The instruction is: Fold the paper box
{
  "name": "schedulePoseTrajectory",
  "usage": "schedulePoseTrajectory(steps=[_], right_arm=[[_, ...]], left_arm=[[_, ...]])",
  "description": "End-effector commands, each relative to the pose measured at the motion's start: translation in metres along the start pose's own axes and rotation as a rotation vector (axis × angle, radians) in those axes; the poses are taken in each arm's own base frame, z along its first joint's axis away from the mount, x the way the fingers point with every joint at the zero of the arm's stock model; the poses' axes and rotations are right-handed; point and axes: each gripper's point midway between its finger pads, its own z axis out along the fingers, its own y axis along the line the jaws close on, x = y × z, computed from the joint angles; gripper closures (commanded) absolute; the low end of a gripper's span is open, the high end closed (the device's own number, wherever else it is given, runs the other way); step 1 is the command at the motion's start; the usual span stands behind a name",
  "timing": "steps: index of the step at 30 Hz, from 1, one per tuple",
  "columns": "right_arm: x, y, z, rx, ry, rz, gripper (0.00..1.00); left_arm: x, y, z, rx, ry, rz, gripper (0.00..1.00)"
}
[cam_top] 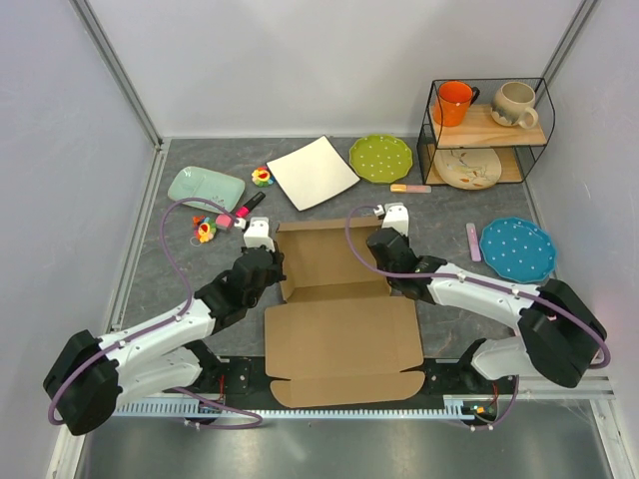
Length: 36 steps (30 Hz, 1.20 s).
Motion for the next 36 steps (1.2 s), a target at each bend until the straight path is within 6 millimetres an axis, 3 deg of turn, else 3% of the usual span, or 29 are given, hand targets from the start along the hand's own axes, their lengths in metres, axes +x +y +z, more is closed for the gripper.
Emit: schedulePoseTrajectory(steps=[1,2,3,7,11,13,14,16,19,26,27,28,30,31,33,34,35,36], right_arm=[[-0.002,-0.010,-0.008,0.035,0.011,0.011,0.66],[-0.002,-0.010,-0.011,0.024,0.010,0.021,0.55],[-0.001,-0.009,-0.012,0.015,0.012,0.029,0.52],[0.012,-0.012,-0.016,-0.001,0.040,0.032,0.50],[0.031,-0.013,-0.015,-0.010,0.086,0.019,0.65],[0.036,-0.012,-0.015,-0.018,0.096,0.022,0.81],[0.040,-0.013,-0.015,-0.015,0.102,0.020,1.00],[0.043,-0.014,-0.015,-0.015,0.098,0.023,1.00],[0.031,-0.012,-0.019,-0.042,0.027,0.048,1.00],[-0.041,-0.014,-0.034,-0.054,-0.309,0.172,1.00],[-0.057,-0.012,-0.037,-0.064,-0.370,0.206,1.00],[-0.064,-0.013,-0.039,-0.062,-0.403,0.194,1.00],[-0.086,-0.010,-0.043,-0.076,-0.492,0.233,1.00],[-0.086,-0.009,-0.040,-0.066,-0.505,0.202,1.00],[-0.100,-0.007,-0.041,-0.076,-0.572,0.238,1.00],[-0.098,-0.004,-0.035,-0.072,-0.571,0.226,0.99],[-0.099,-0.002,-0.033,-0.082,-0.582,0.223,0.98],[-0.107,-0.002,-0.034,-0.090,-0.617,0.252,0.98]], left_arm=[[-0.017,-0.010,0.001,0.024,-0.040,-0.017,0.98],[-0.018,-0.011,0.001,0.025,-0.044,-0.019,0.98],[-0.017,-0.010,0.001,0.021,-0.041,-0.016,0.98],[-0.015,-0.008,0.001,0.016,-0.040,-0.015,0.98],[-0.015,-0.009,0.002,0.014,-0.036,-0.019,0.98],[-0.013,-0.008,0.002,0.009,-0.033,-0.019,0.98],[-0.013,-0.008,0.002,0.010,-0.032,-0.020,0.98],[-0.013,-0.008,0.002,0.012,-0.036,-0.021,0.98],[-0.021,-0.012,0.002,0.041,-0.083,-0.029,0.98],[-0.065,-0.027,0.001,0.134,-0.333,-0.024,0.98],[-0.060,-0.023,0.003,0.127,-0.348,-0.016,0.98],[-0.079,-0.027,-0.002,0.148,-0.438,-0.056,0.98],[-0.081,-0.025,0.002,0.134,-0.478,-0.043,0.97],[-0.096,-0.030,-0.002,0.158,-0.548,-0.074,0.95],[-0.105,-0.034,-0.004,0.178,-0.606,-0.059,0.94],[-0.100,-0.035,0.003,0.175,-0.602,-0.048,0.94],[-0.114,-0.039,-0.004,0.195,-0.668,-0.072,0.94],[-0.116,-0.041,-0.002,0.199,-0.680,-0.069,0.94]])
